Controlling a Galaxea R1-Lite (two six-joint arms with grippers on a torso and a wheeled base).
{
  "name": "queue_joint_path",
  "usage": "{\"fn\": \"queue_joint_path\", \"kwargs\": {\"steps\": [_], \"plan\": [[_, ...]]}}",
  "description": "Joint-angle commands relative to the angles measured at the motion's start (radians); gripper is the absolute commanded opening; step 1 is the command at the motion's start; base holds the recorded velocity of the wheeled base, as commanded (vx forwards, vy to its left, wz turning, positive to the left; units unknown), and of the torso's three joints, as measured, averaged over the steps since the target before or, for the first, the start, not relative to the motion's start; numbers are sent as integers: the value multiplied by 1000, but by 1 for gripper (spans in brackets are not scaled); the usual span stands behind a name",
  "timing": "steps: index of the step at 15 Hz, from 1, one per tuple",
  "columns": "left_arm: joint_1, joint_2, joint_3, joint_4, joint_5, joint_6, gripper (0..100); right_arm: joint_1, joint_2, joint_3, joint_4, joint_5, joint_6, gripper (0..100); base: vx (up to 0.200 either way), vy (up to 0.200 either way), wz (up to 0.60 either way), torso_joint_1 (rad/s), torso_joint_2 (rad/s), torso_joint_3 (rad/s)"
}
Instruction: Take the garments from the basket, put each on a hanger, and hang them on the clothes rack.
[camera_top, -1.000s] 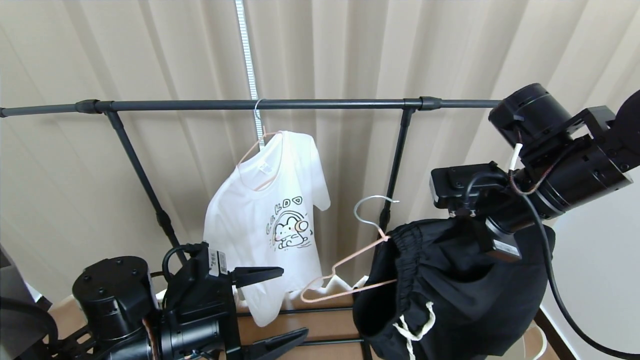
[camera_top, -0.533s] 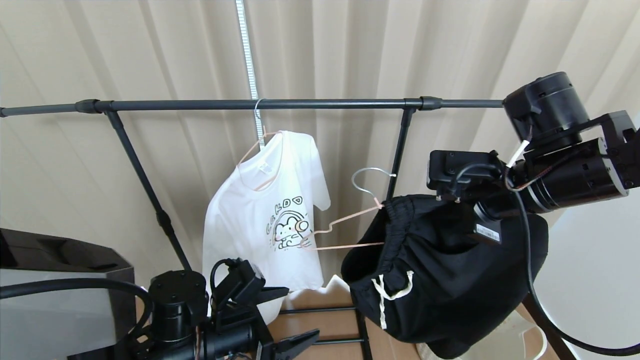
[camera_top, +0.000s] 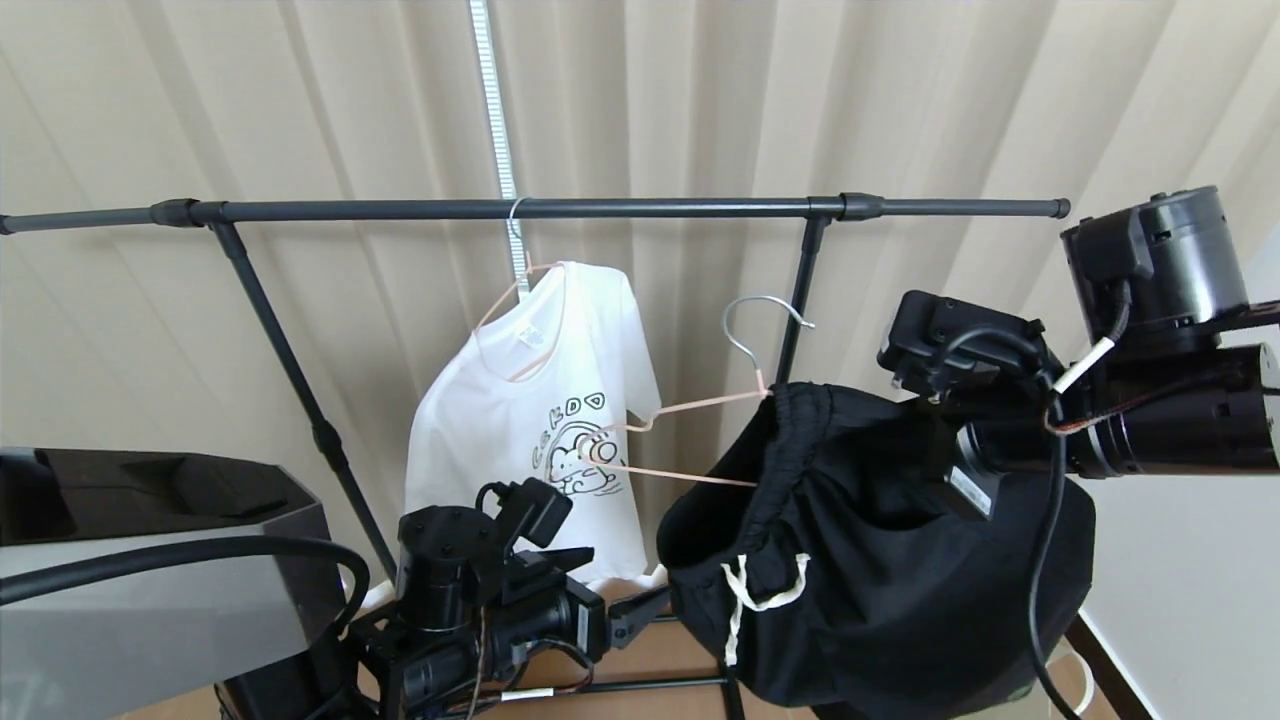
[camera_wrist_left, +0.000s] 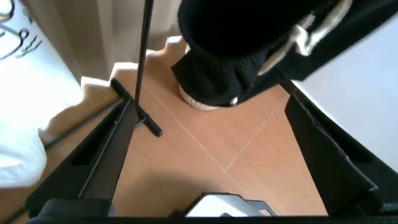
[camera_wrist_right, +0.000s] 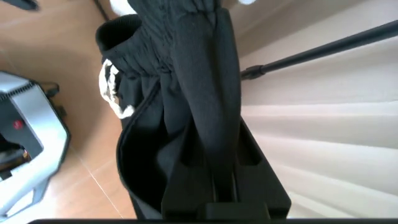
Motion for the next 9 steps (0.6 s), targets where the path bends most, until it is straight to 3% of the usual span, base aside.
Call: {"fn": "queue_joint_path", "kwargs": {"steps": [1,5,9], "plan": [[-8,-4,-18,3,1,-2,100,6,-42,153,-140,-1,23,0,0,0,0,0,0,0],[-8,4,-79,46,55,-42,100,6,-57,302,-323,5,29,0,0,0,0,0,0,0],[-9,35,-125,57,106,-53,100,32,-112,334,-349,6,40,0,0,0,0,0,0,0]]}}
